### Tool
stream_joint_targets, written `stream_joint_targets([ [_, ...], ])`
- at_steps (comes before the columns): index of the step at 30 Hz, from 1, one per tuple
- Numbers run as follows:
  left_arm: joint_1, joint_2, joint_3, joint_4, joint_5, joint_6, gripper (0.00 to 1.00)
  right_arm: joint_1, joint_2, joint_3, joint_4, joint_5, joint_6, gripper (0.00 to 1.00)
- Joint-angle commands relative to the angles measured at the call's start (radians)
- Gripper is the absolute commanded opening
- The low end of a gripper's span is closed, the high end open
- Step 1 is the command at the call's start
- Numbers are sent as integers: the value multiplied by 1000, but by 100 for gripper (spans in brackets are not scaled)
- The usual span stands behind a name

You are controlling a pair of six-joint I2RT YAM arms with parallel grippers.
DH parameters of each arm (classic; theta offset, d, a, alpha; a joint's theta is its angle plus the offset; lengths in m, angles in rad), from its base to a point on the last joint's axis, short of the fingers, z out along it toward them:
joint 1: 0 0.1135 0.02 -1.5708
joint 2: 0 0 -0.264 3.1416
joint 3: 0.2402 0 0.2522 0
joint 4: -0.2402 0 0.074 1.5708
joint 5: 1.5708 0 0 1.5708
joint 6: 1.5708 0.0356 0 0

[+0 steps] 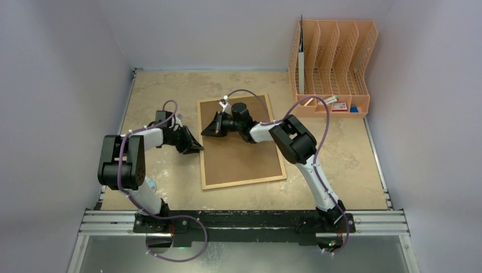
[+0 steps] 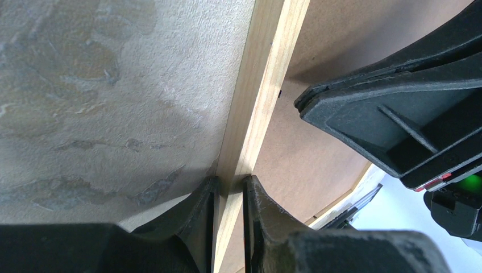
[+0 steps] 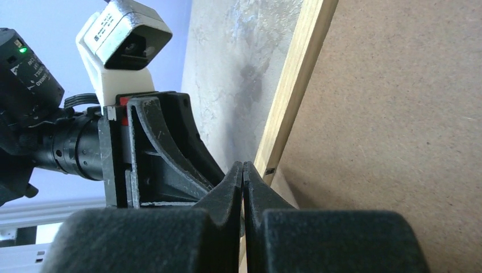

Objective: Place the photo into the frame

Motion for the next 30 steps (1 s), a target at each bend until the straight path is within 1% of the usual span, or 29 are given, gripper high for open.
stream_joint_targets([
  [1,-12,76,-25,28,-177,34,19,-6,-30,15,50,-31,16,1],
  [11,-11,79,-25,29,-176,31,18,-5,9,73,-106,6,-37,2],
  [27,-11,75,-28,30,-177,30,18,-4,43,111,-223,55,-80,3],
  [30,-11,75,-29,31,-177,30,18,-4,46,115,-248,65,-90,5],
])
